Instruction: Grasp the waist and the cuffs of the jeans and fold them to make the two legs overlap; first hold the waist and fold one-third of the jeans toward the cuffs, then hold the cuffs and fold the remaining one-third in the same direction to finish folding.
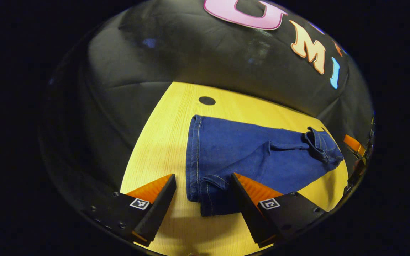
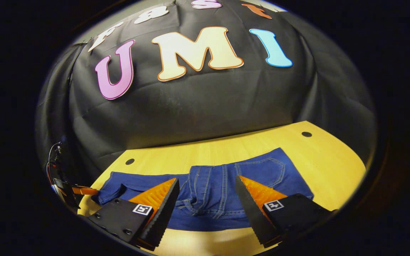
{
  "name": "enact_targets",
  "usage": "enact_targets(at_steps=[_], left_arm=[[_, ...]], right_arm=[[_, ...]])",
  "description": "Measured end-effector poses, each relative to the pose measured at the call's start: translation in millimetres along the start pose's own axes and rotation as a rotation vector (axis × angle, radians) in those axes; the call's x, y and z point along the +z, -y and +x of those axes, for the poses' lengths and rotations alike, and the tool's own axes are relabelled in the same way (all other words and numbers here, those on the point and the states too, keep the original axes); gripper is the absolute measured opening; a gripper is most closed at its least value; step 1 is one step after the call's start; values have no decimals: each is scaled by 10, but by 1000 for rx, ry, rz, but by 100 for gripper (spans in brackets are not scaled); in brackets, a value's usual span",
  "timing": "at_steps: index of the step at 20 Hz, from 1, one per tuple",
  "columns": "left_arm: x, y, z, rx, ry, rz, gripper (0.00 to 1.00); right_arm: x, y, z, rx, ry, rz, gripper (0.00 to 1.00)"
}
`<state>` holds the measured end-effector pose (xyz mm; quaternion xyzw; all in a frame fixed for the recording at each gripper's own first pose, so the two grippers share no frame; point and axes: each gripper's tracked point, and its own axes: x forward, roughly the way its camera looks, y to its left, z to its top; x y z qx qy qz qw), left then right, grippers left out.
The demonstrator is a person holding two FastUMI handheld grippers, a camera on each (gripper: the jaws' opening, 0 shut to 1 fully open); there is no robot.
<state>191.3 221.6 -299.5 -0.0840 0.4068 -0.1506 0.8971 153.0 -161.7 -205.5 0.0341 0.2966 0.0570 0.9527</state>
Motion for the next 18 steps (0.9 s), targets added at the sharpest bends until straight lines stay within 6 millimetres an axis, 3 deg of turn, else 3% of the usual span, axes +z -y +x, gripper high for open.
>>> enact_targets(at_steps=[5, 6, 9, 12, 18], left_arm=[[-54, 62, 52, -4, -28, 81, 95], [-66, 70, 27, 4, -36, 103, 90], [-55, 244, 102, -66, -25, 96, 58], [-19, 312, 111, -111, -19, 2, 5], [18, 382, 38, -71, -29, -31, 0]], right_arm=[[-67, 186, -58, -31, -11, 15, 98], [-72, 210, -66, -34, -13, 12, 98], [-81, 224, -75, -26, -14, -1, 98], [-40, 229, -59, -13, -10, -13, 98], [156, 414, -127, 9, 13, -44, 98]])
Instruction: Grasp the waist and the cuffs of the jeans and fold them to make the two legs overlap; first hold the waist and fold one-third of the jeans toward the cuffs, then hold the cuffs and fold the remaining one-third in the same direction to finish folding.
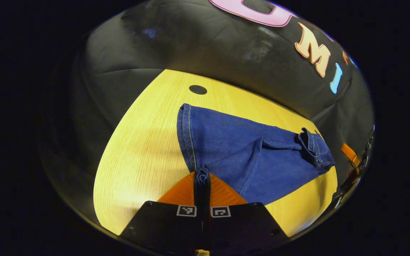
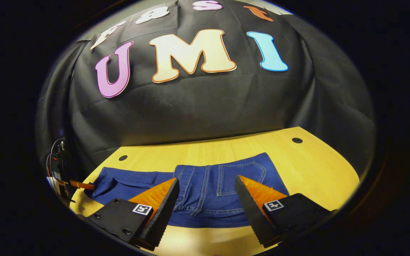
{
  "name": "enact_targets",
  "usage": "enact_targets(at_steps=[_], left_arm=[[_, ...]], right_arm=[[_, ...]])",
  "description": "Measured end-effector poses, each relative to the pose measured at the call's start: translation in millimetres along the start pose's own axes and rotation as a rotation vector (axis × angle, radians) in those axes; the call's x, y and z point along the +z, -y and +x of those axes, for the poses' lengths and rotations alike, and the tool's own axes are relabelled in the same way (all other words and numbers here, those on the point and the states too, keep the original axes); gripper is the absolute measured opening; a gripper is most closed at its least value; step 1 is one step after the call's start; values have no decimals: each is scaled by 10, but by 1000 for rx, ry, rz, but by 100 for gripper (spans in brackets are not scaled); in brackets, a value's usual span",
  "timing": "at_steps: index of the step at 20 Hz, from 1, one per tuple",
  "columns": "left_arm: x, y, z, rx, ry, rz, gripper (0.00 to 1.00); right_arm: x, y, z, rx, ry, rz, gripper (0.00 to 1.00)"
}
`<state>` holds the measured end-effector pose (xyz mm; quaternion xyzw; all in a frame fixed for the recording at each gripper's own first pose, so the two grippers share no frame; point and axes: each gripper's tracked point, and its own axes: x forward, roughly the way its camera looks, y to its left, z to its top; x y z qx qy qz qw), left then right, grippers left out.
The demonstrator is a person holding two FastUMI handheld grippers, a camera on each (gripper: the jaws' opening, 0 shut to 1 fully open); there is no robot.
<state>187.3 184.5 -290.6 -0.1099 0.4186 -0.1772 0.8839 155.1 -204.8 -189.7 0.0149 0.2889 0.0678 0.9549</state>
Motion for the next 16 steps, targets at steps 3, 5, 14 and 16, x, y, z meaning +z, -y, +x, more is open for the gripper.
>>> enact_targets(at_steps=[3, 5, 14, 16], left_arm=[[235, 245, -208, -3, 40, 32, 0], [388, 511, -341, -37, 77, 14, 0], [882, 1644, -688, -139, 197, 71, 0], [1009, 1942, -704, -167, 218, 79, 0]], right_arm=[[219, 162, -90, 8, 36, -2, 98], [347, 282, -124, 9, 56, 4, 98], [618, 616, -370, 59, 79, -30, 98], [660, 722, -421, 66, 87, -33, 98]])
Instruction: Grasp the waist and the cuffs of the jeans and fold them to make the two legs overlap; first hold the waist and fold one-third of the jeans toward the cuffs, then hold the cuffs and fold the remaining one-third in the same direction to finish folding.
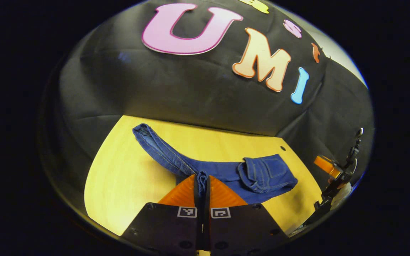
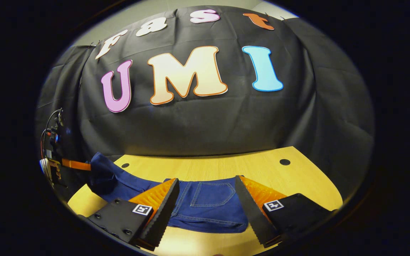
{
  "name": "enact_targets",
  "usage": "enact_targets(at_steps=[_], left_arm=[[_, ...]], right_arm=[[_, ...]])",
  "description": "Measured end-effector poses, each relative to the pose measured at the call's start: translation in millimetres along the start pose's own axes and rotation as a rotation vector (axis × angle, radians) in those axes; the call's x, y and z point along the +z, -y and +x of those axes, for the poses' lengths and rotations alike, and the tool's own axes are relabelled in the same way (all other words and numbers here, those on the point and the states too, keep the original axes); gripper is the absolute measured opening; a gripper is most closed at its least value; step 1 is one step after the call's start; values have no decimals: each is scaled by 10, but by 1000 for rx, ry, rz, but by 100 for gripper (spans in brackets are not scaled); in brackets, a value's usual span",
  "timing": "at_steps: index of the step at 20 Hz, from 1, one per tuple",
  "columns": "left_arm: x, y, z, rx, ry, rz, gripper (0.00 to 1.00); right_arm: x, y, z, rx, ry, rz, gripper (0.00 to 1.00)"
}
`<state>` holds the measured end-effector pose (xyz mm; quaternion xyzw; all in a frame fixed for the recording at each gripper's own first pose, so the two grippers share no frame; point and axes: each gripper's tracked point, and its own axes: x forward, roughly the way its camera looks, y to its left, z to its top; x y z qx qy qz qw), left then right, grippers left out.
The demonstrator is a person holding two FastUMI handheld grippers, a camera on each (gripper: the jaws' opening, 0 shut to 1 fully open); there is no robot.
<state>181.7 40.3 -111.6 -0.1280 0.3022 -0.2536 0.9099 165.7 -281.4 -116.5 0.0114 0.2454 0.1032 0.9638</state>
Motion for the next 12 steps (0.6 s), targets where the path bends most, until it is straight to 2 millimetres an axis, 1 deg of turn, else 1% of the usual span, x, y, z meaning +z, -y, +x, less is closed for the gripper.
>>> enact_targets(at_steps=[2, 6, 10, 12], left_arm=[[98, 246, 73, -24, 11, 18, 0], [288, 814, 244, -80, 34, 59, 0], [363, 1396, 535, -153, 51, 75, 0], [356, 1675, 676, -193, 54, 79, 0]], right_arm=[[53, 116, -71, 4, 9, -2, 98], [109, 402, -184, -2, 21, -12, 98], [146, 750, -301, -20, 25, -4, 98], [152, 921, -344, -30, 25, -8, 98]])
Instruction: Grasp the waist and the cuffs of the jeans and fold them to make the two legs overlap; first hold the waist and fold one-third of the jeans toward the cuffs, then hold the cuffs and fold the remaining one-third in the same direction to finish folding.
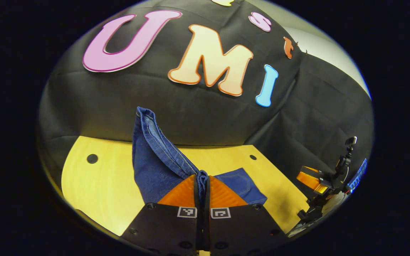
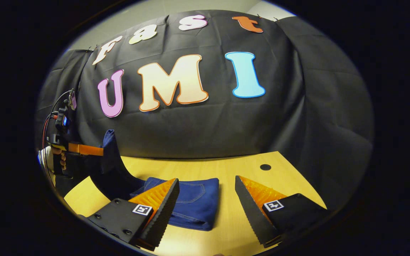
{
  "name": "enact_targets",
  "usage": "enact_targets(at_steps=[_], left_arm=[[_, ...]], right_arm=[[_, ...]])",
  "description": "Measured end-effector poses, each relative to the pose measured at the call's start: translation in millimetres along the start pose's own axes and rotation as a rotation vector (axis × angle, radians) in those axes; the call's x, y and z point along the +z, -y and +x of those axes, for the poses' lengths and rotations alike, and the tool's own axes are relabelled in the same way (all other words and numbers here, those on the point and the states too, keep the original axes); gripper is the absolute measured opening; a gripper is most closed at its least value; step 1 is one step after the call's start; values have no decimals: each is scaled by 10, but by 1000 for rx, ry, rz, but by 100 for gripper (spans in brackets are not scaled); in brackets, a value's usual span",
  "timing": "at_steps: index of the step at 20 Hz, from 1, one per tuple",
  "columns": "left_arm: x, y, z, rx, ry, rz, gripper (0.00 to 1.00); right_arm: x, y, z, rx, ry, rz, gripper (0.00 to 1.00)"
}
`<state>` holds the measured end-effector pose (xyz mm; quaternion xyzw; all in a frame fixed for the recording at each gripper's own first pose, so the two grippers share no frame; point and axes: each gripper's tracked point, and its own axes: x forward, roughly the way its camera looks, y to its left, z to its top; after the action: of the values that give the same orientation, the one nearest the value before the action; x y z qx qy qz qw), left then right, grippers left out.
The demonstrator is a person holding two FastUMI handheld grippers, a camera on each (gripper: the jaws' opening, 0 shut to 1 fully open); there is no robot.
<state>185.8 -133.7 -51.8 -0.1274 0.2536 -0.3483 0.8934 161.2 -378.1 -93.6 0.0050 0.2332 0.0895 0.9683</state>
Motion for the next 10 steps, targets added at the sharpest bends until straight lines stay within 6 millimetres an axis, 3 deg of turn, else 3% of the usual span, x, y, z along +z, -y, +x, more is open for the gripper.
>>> enact_targets(at_steps=[6, 10], left_arm=[[-113, 750, 607, -120, -3, 39, 0], [-458, 1066, 982, -178, -55, 24, 0]], right_arm=[[3, 482, -97, -35, -4, -15, 97], [-13, 704, -160, -46, -10, -20, 97]])
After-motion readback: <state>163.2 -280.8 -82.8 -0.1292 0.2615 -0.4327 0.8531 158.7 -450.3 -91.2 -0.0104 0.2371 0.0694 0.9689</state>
